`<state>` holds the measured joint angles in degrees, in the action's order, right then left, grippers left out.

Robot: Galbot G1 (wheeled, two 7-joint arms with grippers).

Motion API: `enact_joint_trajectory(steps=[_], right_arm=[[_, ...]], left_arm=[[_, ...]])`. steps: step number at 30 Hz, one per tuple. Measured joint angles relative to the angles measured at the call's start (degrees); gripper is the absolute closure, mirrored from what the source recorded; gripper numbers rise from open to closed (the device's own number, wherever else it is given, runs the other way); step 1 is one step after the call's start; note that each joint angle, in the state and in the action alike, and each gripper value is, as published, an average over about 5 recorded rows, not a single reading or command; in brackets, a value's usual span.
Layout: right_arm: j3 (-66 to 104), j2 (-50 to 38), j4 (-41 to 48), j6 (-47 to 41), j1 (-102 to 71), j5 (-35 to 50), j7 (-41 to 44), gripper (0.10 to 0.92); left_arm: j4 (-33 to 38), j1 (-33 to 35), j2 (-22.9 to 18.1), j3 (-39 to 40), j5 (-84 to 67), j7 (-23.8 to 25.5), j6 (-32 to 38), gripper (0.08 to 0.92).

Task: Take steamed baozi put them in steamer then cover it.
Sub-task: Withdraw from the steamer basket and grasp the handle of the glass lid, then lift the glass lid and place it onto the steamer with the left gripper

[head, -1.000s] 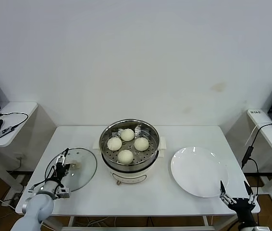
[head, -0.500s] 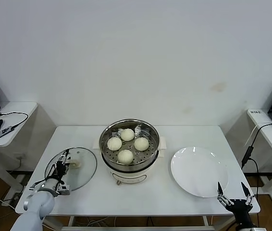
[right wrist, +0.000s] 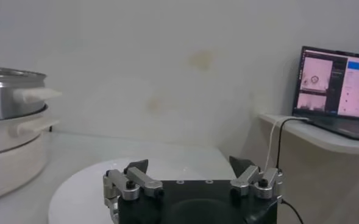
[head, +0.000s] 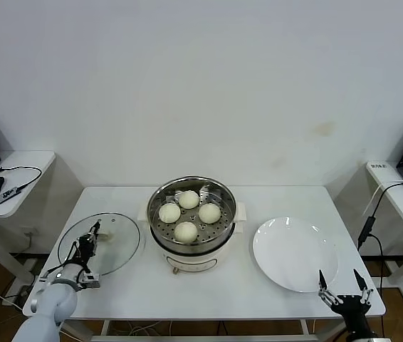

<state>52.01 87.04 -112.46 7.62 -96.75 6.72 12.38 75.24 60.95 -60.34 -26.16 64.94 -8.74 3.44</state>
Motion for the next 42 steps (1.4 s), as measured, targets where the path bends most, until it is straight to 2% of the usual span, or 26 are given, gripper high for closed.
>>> enact_joint_trajectory(steps=[6,14,23,32,42], right_arm=[[-0.8,-0.3,-0.2,0.0,0.3,-0.5,0.0,0.203],[-1.9,-0.8,-0.2,0.5,0.3,-1.9,0.0,0.203],[-2.8,-0.4,0.5,1.2,1.0,-4.5,-0.5,0.203],[-3.9,1.5,2.0,1.7,2.2,-8.7,-1.4,0.203],[-5.4,2.6,4.1,2.1,3.8,-12.4,-1.9,0.203]], left_arm=[[5.9,2.8,1.8,-2.4,-1.6,1.1,-1.6,0.865],[18.2,7.9,4.7,-5.6,-6.7,5.1,-7.3,0.865],[31.7,9.6,7.6,-3.4,-14.0,7.6,-14.6,0.865],[36.9,2.4,7.9,8.4,-17.4,9.4,-22.4,0.865],[36.4,-8.7,1.1,23.3,-11.0,15.3,-31.4,0.865]])
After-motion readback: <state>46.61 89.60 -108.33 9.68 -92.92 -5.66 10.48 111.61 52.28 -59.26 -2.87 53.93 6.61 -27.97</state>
